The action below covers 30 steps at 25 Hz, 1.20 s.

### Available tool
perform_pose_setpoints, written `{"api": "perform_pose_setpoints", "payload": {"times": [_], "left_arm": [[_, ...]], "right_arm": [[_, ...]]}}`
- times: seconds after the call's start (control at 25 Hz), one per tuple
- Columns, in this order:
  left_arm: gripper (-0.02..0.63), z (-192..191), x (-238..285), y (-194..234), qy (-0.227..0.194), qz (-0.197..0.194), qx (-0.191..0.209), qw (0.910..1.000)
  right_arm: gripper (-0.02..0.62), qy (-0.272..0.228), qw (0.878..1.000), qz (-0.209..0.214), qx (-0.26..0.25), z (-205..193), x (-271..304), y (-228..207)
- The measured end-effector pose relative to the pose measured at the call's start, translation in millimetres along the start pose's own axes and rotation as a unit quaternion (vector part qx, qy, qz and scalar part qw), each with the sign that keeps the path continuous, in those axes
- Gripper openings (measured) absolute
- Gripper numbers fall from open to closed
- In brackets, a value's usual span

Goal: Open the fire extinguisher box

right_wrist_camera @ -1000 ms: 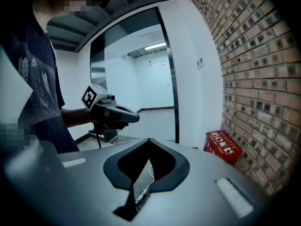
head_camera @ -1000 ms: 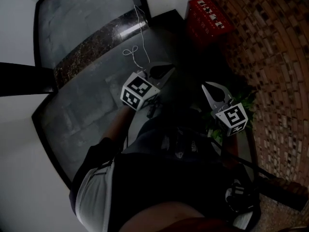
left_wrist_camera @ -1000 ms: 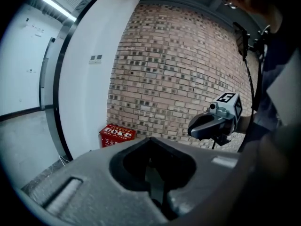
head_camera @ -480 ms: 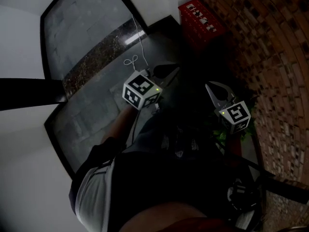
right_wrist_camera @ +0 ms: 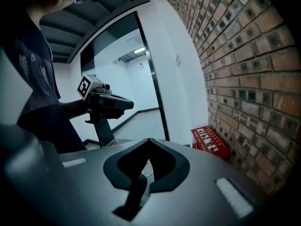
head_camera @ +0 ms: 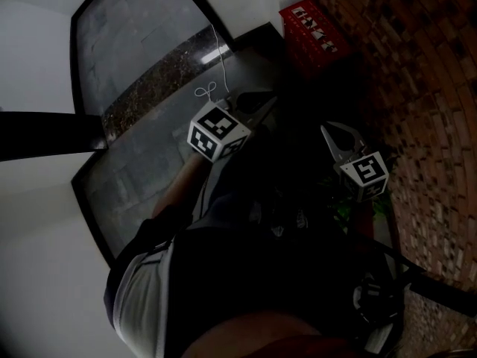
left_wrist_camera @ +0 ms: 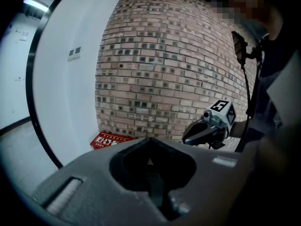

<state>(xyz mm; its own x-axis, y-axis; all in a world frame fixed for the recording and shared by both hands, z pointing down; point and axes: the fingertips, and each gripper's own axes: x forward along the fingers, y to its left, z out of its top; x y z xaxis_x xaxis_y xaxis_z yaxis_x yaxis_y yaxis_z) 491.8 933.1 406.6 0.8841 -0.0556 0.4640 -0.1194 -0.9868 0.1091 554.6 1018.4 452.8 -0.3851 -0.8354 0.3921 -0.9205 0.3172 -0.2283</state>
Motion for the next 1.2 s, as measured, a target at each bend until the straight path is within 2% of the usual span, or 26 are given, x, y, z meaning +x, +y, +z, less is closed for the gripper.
{"api": "perform_pose_setpoints", "payload": {"times": [0.16,0.4,0.68,0.88,0.96,1.2], "left_arm": [[0.0,-4,5,14,0.001,0.002,-0.009,1.0],[0.0,-2,27,48,-0.005,-0.019,-0.016,0.9997],[0.0,11,44,124,-0.023,-0.049,-0.013,0.9984],[0.0,19,34,197,-0.038,-0.046,-0.016,0.9981],[0.0,18,26,223,-0.041,-0.038,-0.022,0.9982],[0.0,14,7,280,-0.062,-0.028,-0.057,0.9961]], "right_arm": [[0.0,0.007,1.0,-0.002,-0.006,4,10,-6],[0.0,0.029,0.999,-0.038,-0.012,13,33,-34],[0.0,0.071,0.996,-0.046,-0.031,47,108,-54],[0.0,0.048,0.997,-0.054,-0.014,99,160,-69],[0.0,0.056,0.996,-0.061,-0.019,108,176,-73],[0.0,0.117,0.988,-0.072,-0.076,126,225,-68]]}}
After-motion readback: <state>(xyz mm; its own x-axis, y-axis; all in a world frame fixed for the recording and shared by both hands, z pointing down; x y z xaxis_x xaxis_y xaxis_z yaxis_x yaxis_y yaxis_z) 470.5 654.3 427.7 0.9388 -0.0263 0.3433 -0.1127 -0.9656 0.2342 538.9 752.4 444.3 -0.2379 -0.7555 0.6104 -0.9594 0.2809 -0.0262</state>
